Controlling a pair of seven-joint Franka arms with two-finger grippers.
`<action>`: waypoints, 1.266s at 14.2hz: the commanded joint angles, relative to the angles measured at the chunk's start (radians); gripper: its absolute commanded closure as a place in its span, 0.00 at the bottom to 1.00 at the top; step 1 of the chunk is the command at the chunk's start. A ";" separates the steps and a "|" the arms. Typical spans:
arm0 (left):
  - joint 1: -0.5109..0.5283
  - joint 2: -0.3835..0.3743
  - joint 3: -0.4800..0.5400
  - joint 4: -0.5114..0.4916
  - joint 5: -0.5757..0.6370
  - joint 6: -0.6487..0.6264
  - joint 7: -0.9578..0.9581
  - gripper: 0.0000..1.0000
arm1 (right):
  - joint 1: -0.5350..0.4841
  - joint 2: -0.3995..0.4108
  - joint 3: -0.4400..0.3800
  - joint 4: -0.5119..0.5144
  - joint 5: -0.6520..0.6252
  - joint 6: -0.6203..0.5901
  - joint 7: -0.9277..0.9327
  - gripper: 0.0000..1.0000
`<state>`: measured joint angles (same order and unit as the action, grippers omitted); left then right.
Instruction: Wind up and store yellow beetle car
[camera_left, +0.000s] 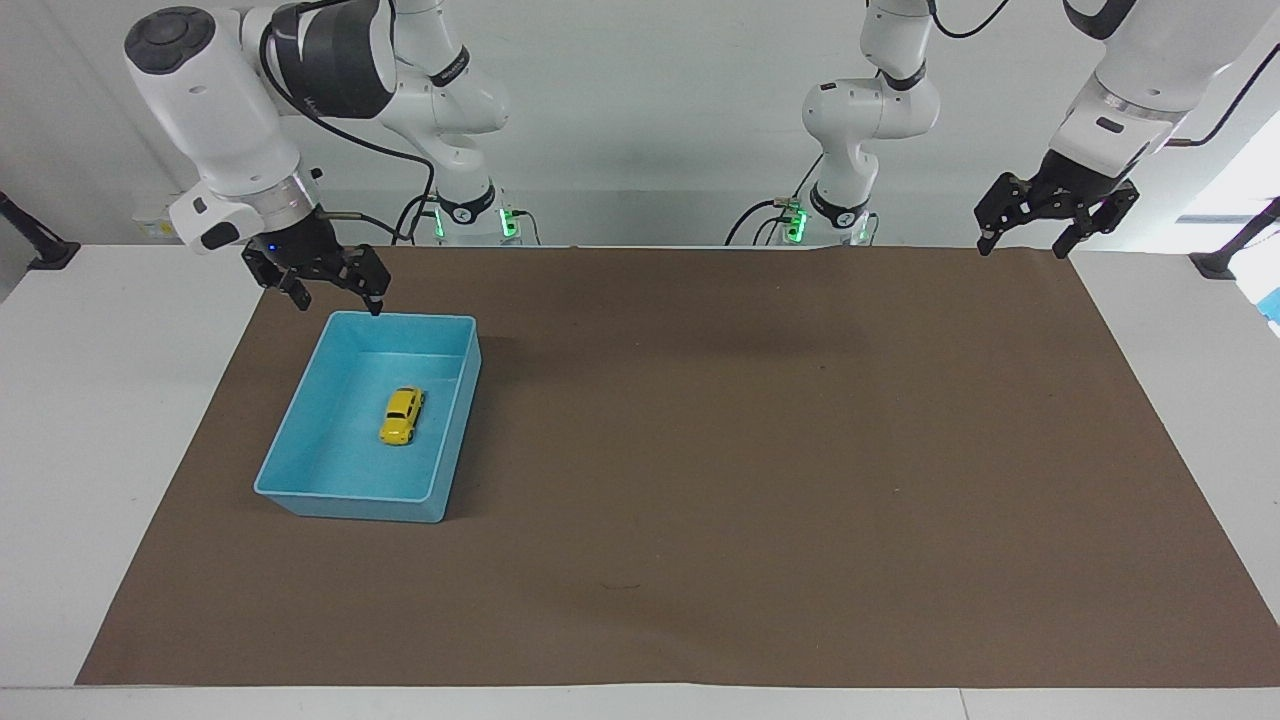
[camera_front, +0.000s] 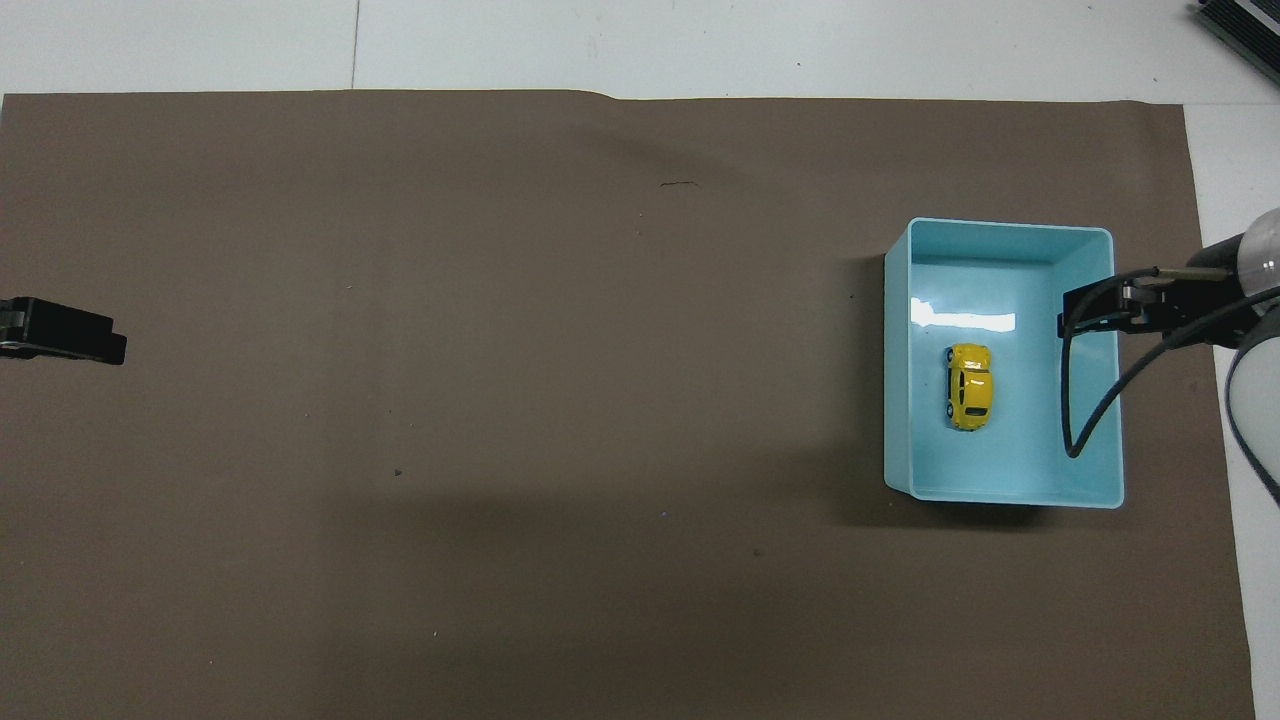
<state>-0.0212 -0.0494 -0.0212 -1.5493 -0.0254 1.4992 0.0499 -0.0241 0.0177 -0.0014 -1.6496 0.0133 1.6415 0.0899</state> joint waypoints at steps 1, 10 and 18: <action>0.003 -0.001 0.000 0.012 -0.005 -0.019 -0.007 0.00 | -0.019 0.021 0.009 0.117 -0.002 -0.107 0.014 0.00; 0.001 -0.001 0.001 0.012 -0.005 -0.019 -0.007 0.00 | -0.007 0.024 0.011 0.109 -0.042 -0.086 0.008 0.00; 0.001 -0.001 0.001 0.012 -0.005 -0.019 -0.008 0.00 | -0.007 0.022 0.011 0.106 -0.036 -0.088 0.008 0.00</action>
<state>-0.0212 -0.0494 -0.0211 -1.5493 -0.0254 1.4992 0.0499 -0.0239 0.0304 -0.0010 -1.5602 -0.0084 1.5614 0.0900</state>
